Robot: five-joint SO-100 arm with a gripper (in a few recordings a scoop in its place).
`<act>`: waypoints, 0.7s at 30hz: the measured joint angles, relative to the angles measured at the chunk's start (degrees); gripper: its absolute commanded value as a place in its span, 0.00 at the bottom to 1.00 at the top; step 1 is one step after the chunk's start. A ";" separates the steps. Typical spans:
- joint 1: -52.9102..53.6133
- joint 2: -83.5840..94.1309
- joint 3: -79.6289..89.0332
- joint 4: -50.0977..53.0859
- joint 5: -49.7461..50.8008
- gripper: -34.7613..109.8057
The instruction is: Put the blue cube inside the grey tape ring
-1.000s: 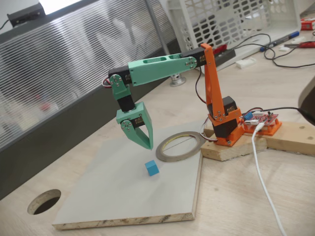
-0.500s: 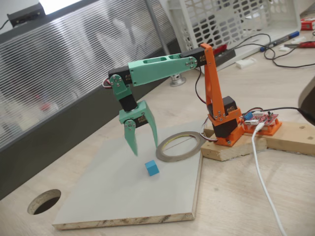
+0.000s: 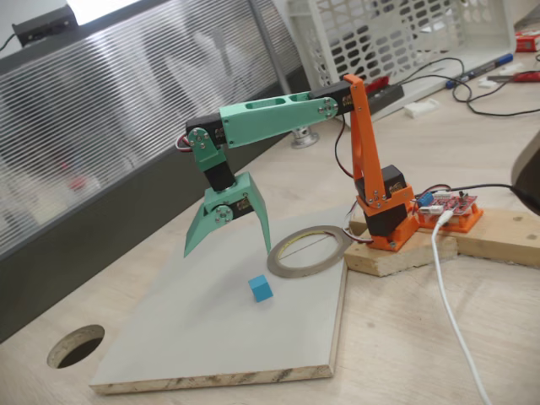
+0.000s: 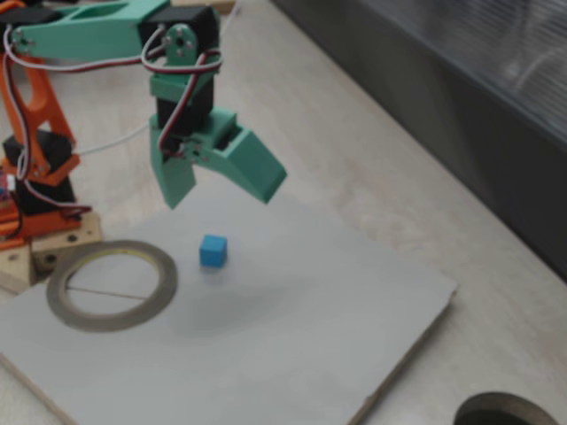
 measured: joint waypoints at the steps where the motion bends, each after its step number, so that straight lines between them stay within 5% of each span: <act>1: 0.00 0.00 0.00 0.00 0.00 0.95; 21: 0.00 -14.59 -0.18 -0.18 0.00 0.95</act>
